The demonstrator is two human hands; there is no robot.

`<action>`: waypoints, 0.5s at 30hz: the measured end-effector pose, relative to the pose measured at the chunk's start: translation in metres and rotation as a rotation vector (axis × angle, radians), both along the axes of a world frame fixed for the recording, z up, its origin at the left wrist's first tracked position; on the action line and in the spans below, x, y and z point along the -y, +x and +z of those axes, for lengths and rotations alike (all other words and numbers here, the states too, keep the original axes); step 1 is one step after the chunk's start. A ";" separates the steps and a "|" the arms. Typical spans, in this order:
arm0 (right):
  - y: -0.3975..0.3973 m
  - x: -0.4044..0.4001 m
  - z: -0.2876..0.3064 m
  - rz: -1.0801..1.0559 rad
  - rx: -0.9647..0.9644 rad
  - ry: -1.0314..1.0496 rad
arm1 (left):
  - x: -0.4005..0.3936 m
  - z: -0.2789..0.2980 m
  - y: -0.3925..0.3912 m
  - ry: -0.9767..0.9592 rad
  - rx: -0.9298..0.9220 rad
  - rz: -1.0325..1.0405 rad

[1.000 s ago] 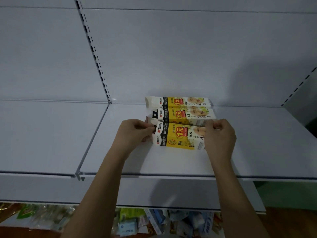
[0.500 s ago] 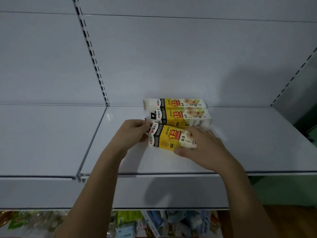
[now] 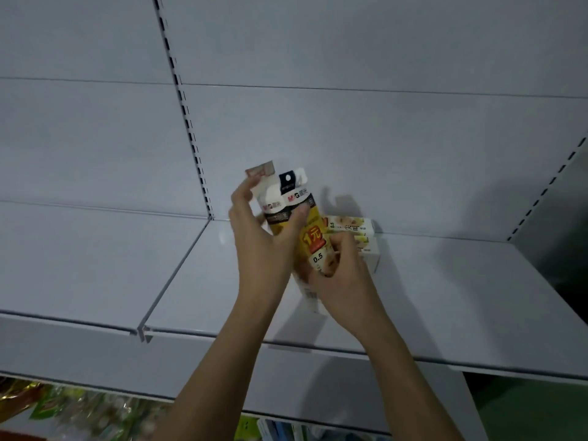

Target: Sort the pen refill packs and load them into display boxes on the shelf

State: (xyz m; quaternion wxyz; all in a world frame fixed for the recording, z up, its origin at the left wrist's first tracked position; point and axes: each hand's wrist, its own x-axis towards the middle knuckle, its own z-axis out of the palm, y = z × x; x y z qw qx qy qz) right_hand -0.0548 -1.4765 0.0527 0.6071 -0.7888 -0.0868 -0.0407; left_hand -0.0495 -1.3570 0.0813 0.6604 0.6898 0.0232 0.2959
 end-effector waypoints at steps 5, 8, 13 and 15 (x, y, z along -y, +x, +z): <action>-0.001 0.020 0.004 0.150 -0.023 0.028 | 0.011 0.000 0.004 0.073 0.058 -0.243; -0.001 0.034 0.013 0.080 0.129 0.145 | 0.012 -0.002 0.005 0.085 0.091 -0.413; 0.007 0.034 0.030 -0.032 0.475 0.103 | 0.022 -0.007 0.006 0.125 0.075 -0.561; 0.010 0.035 0.032 -0.037 0.496 0.038 | 0.024 -0.006 0.007 0.141 0.100 -0.602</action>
